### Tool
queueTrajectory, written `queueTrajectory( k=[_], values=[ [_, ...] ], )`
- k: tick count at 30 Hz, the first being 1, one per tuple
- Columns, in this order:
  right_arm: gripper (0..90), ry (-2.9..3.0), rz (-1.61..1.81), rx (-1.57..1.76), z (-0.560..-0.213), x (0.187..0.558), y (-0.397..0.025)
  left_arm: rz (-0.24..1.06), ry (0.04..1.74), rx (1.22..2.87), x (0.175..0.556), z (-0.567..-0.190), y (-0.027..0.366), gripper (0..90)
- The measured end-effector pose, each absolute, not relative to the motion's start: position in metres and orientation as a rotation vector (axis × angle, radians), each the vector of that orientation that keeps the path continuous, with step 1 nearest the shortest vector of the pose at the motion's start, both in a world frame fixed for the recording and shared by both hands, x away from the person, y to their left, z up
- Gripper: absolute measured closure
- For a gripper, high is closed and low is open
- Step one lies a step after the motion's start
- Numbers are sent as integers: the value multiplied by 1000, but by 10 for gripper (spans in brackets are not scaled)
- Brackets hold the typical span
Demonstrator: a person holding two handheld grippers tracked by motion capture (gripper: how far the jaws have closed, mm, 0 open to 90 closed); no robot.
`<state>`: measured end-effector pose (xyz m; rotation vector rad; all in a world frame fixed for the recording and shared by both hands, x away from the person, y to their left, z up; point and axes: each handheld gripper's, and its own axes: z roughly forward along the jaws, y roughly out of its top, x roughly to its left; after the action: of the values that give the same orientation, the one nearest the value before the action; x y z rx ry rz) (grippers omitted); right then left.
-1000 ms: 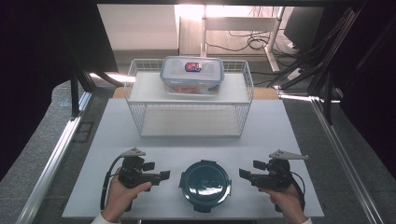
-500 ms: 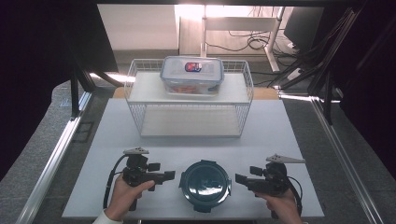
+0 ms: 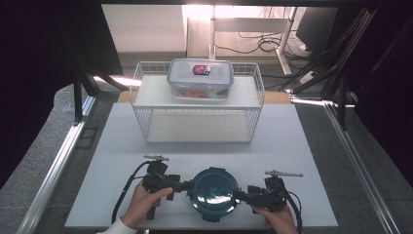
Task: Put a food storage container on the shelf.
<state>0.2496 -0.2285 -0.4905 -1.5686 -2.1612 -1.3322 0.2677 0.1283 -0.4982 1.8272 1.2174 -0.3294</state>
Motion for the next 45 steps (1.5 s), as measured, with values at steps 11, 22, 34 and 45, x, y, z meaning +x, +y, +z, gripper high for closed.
queueTrajectory(
  k=[11,22,34,45],
  values=[
    [150,-2094,-1291,-1555,-503,249,-216,-418,1204,1833,272,-512,115,164],
    [277,-2029,-1280,-1541,-510,248,-210,-499,1204,1834,268,-515,107,286],
    [387,-1934,-1339,-1591,-504,250,-219,-446,1235,1757,256,-502,109,405],
    [390,-2060,-1389,-1506,-494,250,-213,-380,1205,1740,255,-493,113,429]
  ],
)
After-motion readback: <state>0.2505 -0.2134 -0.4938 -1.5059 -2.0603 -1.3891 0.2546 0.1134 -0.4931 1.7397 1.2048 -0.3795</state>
